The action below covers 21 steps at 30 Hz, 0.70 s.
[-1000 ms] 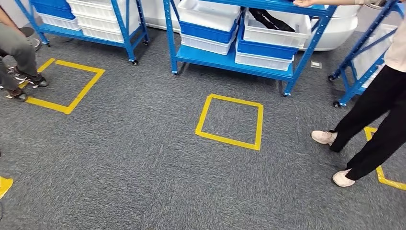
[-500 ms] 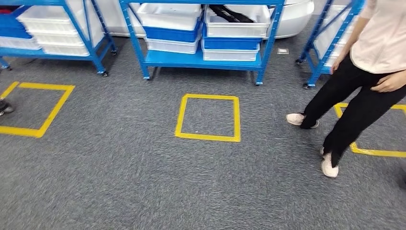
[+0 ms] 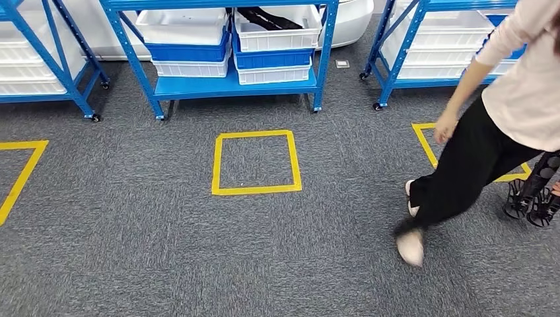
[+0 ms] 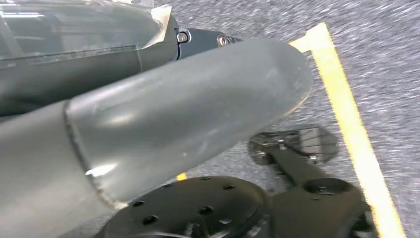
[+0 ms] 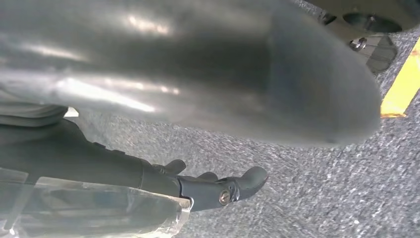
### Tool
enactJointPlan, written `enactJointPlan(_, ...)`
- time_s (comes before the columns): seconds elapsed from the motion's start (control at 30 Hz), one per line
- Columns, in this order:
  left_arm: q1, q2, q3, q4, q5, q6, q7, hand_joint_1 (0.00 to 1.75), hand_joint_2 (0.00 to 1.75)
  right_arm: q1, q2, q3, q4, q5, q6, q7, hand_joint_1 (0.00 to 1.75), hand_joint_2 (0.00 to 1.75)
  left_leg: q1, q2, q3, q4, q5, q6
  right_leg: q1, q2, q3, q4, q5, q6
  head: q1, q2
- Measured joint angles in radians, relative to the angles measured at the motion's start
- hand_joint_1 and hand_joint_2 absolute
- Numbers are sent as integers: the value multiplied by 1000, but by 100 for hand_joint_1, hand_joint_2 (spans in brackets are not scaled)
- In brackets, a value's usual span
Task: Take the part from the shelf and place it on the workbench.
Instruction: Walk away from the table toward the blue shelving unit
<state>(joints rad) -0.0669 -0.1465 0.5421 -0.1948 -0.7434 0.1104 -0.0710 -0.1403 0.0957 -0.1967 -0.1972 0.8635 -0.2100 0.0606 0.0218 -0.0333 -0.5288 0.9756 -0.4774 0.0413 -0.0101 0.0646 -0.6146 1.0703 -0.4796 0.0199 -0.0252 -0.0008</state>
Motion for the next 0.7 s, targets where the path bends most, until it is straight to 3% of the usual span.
enactJointPlan(0.07,2,0,5,0,5,-6,-16,0,0,-3,0,0,0,6,-3,7,0,0,-3,15,2,-3,-11,8,-3,-41,-70,134,-48,-2,4,0)
enactJointPlan(0.13,5,1,10,0,6,-9,-23,0,0,1,-1,-1,0,8,-5,12,0,0,-3,30,10,-3,-19,5,-9,-51,-109,213,-62,9,5,0)
enactJointPlan(0.17,6,1,11,0,6,-9,-25,0,0,4,-2,-1,0,9,-5,14,0,0,-2,34,18,-2,-24,2,-14,-53,-99,194,-47,19,6,0)
enactJointPlan(0.23,6,0,14,0,6,-9,-26,0,0,7,-3,-2,0,11,-6,18,0,0,3,41,37,-1,-35,-10,-25,-64,-28,61,6,41,8,0)
enactJointPlan(0.27,5,1,14,0,6,-9,-27,0,0,7,-2,-2,0,12,-5,19,0,0,3,44,46,0,-43,-18,-24,-67,10,-6,21,43,10,0)
enactJointPlan(0.33,4,2,15,0,6,-9,-28,0,0,5,-2,-2,0,13,-5,21,0,0,0,47,57,0,-54,-35,-18,-69,48,-67,22,28,12,0)
enactJointPlan(0.37,2,2,15,0,6,-9,-28,0,0,5,-2,-2,0,14,-5,23,0,0,0,48,61,-2,-59,-42,-12,-66,51,-67,13,15,12,0)
enactJointPlan(0.47,-1,2,15,-2,6,-9,-28,0,0,6,-3,-2,-1,16,-5,26,0,0,7,45,63,21,-77,-57,-16,-61,71,-70,-3,-16,7,0)
enactJointPlan(0.53,-1,2,17,-3,6,-9,-28,0,0,5,-2,-2,-1,17,-5,27,0,0,10,42,0,135,-111,-60,-17,-58,93,-74,-17,-36,1,0)
enactJointPlan(0.6,2,2,20,-3,6,-9,-28,0,0,4,-1,-2,-1,18,-3,27,0,0,10,40,-107,280,-141,-61,-10,-56,114,-75,-38,-48,-1,0)
enactJointPlan(0.63,6,2,21,-2,6,-9,-28,0,0,5,0,-2,-1,20,-1,27,0,0,9,39,-150,317,-131,-60,-7,-53,127,-75,-50,-49,-1,0)
enactJointPlan(0.67,9,2,23,-2,6,-9,-29,0,0,7,0,-2,-1,22,0,27,0,0,9,39,-174,314,-96,-57,-5,-49,141,-75,-62,-49,-1,0)
enactJointPlan(0.7,13,2,25,-2,6,-8,-29,0,0,8,0,-2,-1,24,2,28,0,0,8,38,-178,274,-45,-52,-3,-45,158,-77,-76,-49,-1,0)
